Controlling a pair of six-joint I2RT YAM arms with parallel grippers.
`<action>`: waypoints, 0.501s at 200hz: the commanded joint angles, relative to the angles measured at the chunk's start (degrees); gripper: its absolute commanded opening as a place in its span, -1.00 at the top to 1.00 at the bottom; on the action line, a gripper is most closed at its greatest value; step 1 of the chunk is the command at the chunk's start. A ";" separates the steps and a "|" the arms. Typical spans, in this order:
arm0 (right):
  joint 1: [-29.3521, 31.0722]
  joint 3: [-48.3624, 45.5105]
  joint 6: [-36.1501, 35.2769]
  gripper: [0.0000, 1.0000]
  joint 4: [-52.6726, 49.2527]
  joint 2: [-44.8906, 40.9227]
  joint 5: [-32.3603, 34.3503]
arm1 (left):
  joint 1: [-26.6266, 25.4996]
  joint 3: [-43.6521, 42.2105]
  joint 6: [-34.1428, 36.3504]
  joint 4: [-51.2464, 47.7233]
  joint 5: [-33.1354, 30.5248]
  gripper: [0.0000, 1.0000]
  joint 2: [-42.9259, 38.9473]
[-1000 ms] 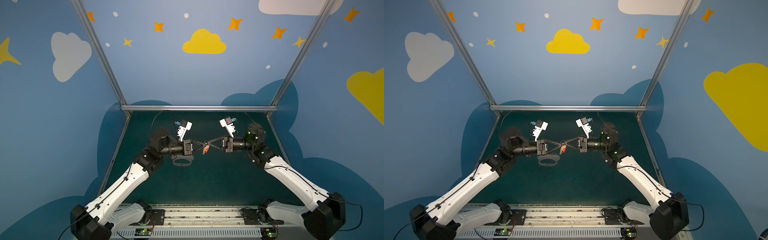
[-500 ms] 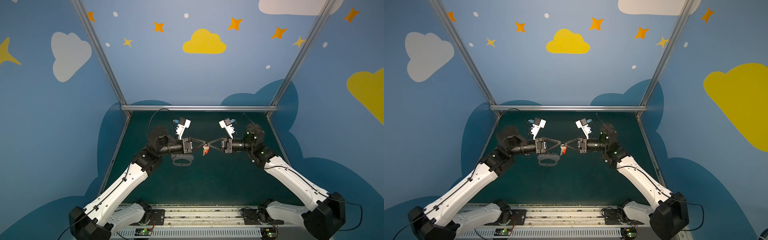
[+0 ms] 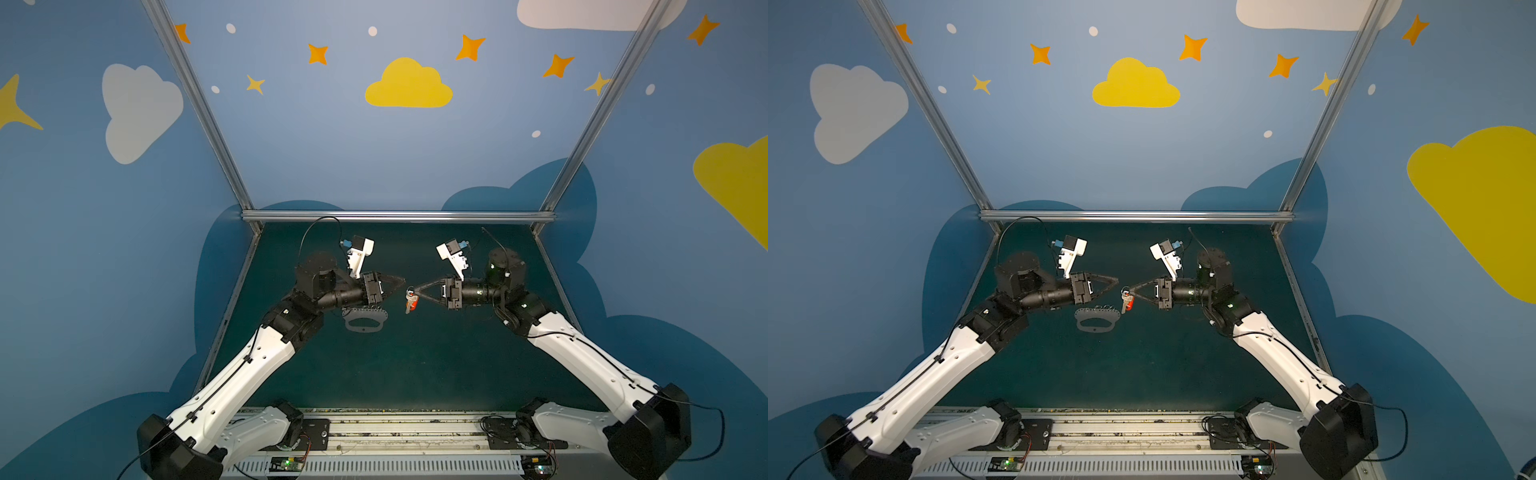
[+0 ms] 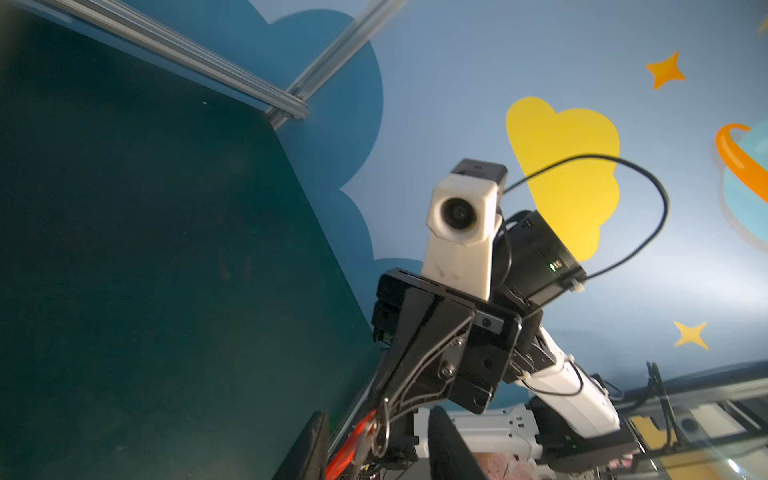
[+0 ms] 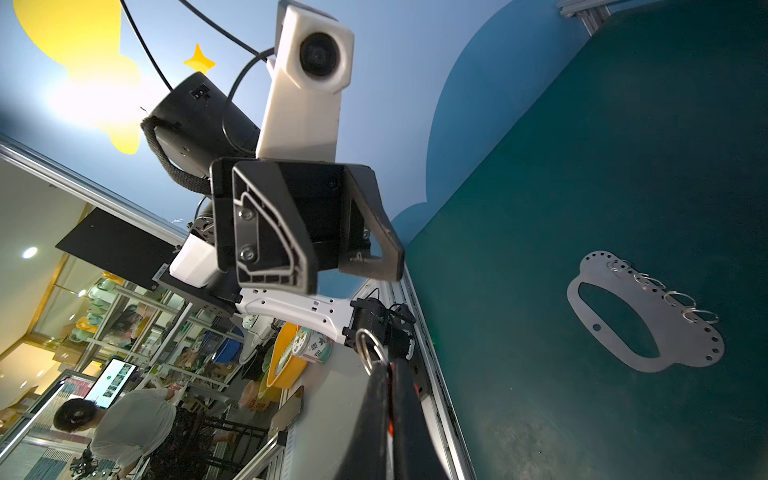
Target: Put the keys on the keyring
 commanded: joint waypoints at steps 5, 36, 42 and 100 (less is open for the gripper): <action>0.60 -0.51 -2.54 1.00 -1.26 -1.53 1.44 | 0.77 -0.89 -1.07 1.61 1.12 0.29 -0.51; 1.83 1.16 -5.25 1.00 -4.29 0.56 1.09 | 0.07 0.92 -1.44 1.20 6.55 0.48 2.35; 1.96 1.10 -5.28 1.00 -4.35 0.79 1.46 | -0.14 1.09 -1.44 1.49 7.26 0.51 2.67; 2.62 1.36 -5.79 1.00 -4.82 0.77 2.00 | -1.95 3.21 0.87 -0.97 8.85 0.53 4.87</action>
